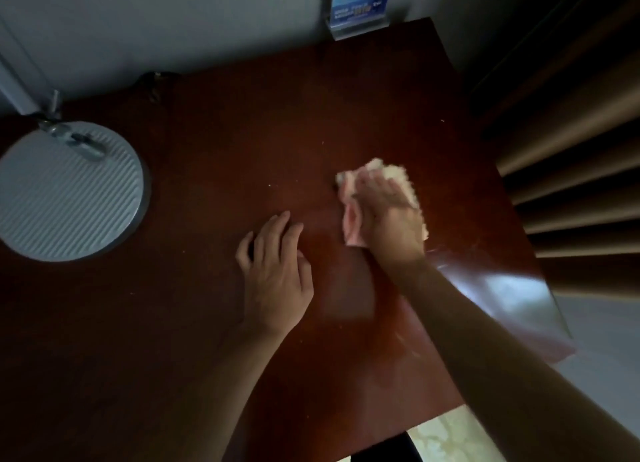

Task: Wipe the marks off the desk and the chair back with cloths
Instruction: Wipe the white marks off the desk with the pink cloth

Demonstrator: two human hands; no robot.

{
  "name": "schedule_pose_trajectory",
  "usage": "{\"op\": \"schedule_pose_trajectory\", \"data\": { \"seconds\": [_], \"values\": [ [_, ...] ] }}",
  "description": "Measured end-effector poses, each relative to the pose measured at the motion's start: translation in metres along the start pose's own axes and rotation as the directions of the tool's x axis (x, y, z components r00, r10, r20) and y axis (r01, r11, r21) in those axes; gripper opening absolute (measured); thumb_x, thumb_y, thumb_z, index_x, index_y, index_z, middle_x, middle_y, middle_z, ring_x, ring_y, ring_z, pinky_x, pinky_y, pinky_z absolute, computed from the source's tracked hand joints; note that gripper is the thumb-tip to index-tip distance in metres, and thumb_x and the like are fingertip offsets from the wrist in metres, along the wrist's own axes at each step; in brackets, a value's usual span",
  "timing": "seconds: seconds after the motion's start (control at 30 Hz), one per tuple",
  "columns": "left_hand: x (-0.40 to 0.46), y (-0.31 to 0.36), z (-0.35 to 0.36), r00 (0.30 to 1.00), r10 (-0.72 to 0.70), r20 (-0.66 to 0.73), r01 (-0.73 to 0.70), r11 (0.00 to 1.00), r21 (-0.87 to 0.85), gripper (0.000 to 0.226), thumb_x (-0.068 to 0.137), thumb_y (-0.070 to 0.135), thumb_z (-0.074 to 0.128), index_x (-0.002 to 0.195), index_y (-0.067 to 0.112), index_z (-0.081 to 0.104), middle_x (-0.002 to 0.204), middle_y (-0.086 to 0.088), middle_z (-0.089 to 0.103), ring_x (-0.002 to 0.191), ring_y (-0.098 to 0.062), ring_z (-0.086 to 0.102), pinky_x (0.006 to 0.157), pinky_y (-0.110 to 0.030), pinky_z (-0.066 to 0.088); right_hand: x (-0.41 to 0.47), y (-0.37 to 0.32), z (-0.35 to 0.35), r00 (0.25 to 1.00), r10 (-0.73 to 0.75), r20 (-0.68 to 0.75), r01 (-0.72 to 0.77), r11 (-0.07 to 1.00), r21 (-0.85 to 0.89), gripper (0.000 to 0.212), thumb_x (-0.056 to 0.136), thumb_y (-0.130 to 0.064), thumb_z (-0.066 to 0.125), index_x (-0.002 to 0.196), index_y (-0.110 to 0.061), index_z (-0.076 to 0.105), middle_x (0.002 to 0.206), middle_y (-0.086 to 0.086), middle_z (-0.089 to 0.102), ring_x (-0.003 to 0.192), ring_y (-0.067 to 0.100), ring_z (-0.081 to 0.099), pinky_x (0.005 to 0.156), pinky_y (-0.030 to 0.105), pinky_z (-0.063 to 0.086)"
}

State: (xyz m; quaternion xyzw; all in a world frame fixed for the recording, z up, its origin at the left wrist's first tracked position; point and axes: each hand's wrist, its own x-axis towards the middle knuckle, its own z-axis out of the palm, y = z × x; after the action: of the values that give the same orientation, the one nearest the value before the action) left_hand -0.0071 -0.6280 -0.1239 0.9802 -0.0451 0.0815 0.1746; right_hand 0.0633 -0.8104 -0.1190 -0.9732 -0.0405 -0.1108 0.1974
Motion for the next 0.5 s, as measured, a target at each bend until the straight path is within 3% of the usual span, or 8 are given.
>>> {"op": "schedule_pose_trajectory", "data": {
  "seconds": [0.13, 0.17, 0.23, 0.27, 0.3, 0.43, 0.5],
  "values": [
    [0.004, 0.025, 0.001, 0.999, 0.033, 0.032, -0.032, 0.999, -0.037, 0.037, 0.088, 0.015, 0.054, 0.124, 0.011, 0.059, 0.138, -0.009, 0.054, 0.131, -0.023, 0.045, 0.111, -0.048, 0.028, 0.013, 0.067, -0.054, 0.973, 0.206, -0.102, -0.221, 0.963, -0.155, 0.027, 0.094, -0.022, 0.047, 0.107, -0.003, 0.063, 0.101, 0.025, 0.065, 0.089, 0.044, 0.063, 0.075, 0.044, 0.054],
    [0.006, 0.034, 0.002, 0.998, 0.042, 0.045, -0.040, 0.998, -0.050, 0.036, 0.089, 0.016, 0.054, 0.124, 0.012, 0.059, 0.138, -0.009, 0.054, 0.130, -0.024, 0.045, 0.110, -0.048, 0.030, 0.015, 0.086, -0.069, 0.944, 0.303, -0.130, -0.325, 0.922, -0.210, 0.030, 0.096, -0.025, 0.044, 0.106, -0.003, 0.062, 0.098, 0.026, 0.064, 0.086, 0.047, 0.062, 0.074, 0.048, 0.055],
    [0.006, 0.049, 0.004, 0.996, 0.052, 0.069, -0.048, 0.997, -0.068, 0.036, 0.089, 0.017, 0.053, 0.125, 0.013, 0.058, 0.138, -0.009, 0.053, 0.129, -0.025, 0.046, 0.108, -0.047, 0.034, 0.010, 0.120, -0.090, 0.803, 0.563, -0.196, -0.596, 0.756, -0.272, 0.041, 0.096, -0.034, 0.038, 0.111, -0.007, 0.065, 0.097, 0.026, 0.066, 0.085, 0.049, 0.064, 0.077, 0.049, 0.055],
    [0.005, 0.055, 0.005, 0.996, 0.054, 0.072, -0.048, 0.996, -0.073, 0.036, 0.089, 0.018, 0.053, 0.125, 0.013, 0.057, 0.137, -0.009, 0.053, 0.129, -0.025, 0.047, 0.107, -0.047, 0.034, 0.002, 0.133, -0.093, 0.749, 0.625, -0.221, -0.663, 0.704, -0.256, 0.044, 0.095, -0.036, 0.036, 0.112, -0.008, 0.066, 0.097, 0.025, 0.067, 0.086, 0.048, 0.064, 0.077, 0.049, 0.055],
    [0.006, 0.062, 0.007, 0.997, 0.048, 0.067, -0.042, 0.996, -0.080, 0.036, 0.089, 0.018, 0.053, 0.125, 0.013, 0.057, 0.137, -0.008, 0.054, 0.128, -0.025, 0.047, 0.106, -0.047, 0.034, -0.007, 0.142, -0.097, 0.743, 0.628, -0.230, -0.668, 0.712, -0.214, 0.043, 0.096, -0.035, 0.037, 0.111, -0.009, 0.067, 0.098, 0.024, 0.067, 0.087, 0.046, 0.064, 0.076, 0.048, 0.054],
    [0.007, 0.078, 0.011, 0.998, -0.027, 0.065, 0.033, 0.996, -0.087, 0.038, 0.089, 0.018, 0.052, 0.125, 0.013, 0.058, 0.137, -0.008, 0.055, 0.129, -0.025, 0.048, 0.106, -0.046, 0.033, -0.022, 0.095, -0.078, 0.939, 0.260, -0.227, -0.262, 0.965, 0.021, 0.019, 0.093, -0.009, 0.056, 0.107, -0.007, 0.068, 0.098, 0.015, 0.068, 0.092, 0.033, 0.063, 0.077, 0.039, 0.051],
    [0.009, 0.083, 0.011, 0.997, -0.051, 0.054, 0.056, 0.994, -0.092, 0.039, 0.086, 0.018, 0.050, 0.124, 0.013, 0.059, 0.135, -0.008, 0.056, 0.128, -0.025, 0.049, 0.105, -0.046, 0.033, -0.025, 0.043, -0.054, 0.995, 0.080, -0.068, -0.076, 0.996, 0.056, 0.021, 0.093, -0.010, 0.053, 0.107, -0.014, 0.069, 0.102, 0.010, 0.069, 0.094, 0.027, 0.063, 0.081, 0.036, 0.050]
  ]
}}
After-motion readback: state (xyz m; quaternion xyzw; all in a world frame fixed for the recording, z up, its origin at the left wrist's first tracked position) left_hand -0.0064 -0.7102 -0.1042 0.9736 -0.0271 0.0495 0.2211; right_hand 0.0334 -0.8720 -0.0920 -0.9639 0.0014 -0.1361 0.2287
